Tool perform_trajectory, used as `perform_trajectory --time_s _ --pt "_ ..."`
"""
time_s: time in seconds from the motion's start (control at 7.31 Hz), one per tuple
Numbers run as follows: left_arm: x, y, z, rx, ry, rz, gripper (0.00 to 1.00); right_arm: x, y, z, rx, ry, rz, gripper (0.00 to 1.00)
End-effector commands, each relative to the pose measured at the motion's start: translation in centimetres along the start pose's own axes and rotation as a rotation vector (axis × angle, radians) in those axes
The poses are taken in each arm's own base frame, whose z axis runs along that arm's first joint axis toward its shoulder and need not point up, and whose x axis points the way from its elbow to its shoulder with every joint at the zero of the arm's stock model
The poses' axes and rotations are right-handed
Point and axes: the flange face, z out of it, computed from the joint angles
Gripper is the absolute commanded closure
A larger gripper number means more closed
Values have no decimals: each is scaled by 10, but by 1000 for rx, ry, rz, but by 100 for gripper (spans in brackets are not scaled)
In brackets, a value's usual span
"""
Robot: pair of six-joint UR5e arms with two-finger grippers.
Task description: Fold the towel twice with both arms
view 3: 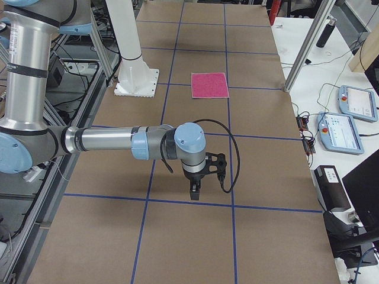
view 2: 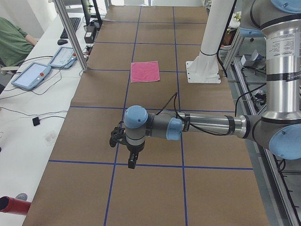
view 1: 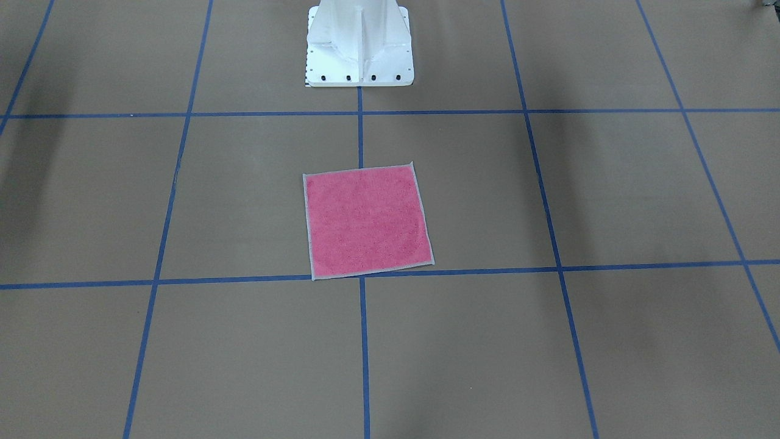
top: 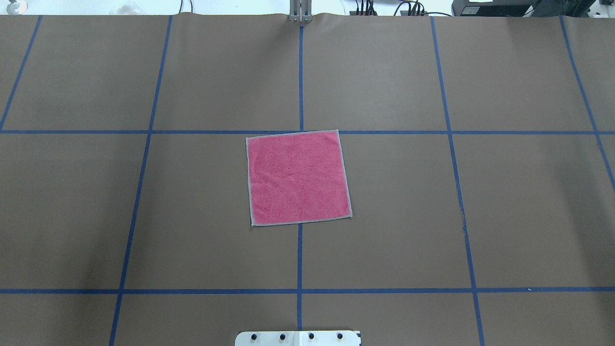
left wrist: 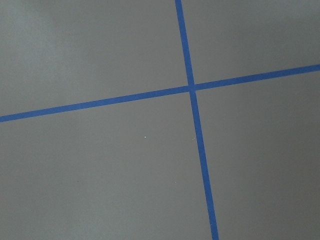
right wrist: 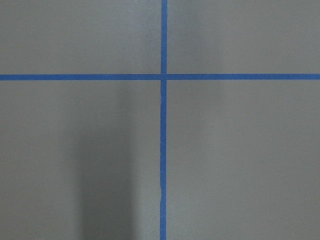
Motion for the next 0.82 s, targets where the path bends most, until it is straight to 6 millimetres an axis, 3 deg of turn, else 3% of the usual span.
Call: perform_trajectory --time_s 0.0,0.41,0.55,0.68 --pt "0 0 1 -2 3 -2 0 -2 0 -3 3 -9 2 0" --pt "2 -6 -2 5 6 -1 0 -7 -6 -7 16 -16 -9 0" --pt "6 -27 -8 20 4 10 0 -20 -29 -17 42 -14 21 0" --pt "18 -76 -21 56 1 44 0 -59 -67 -20 52 -28 69 0"
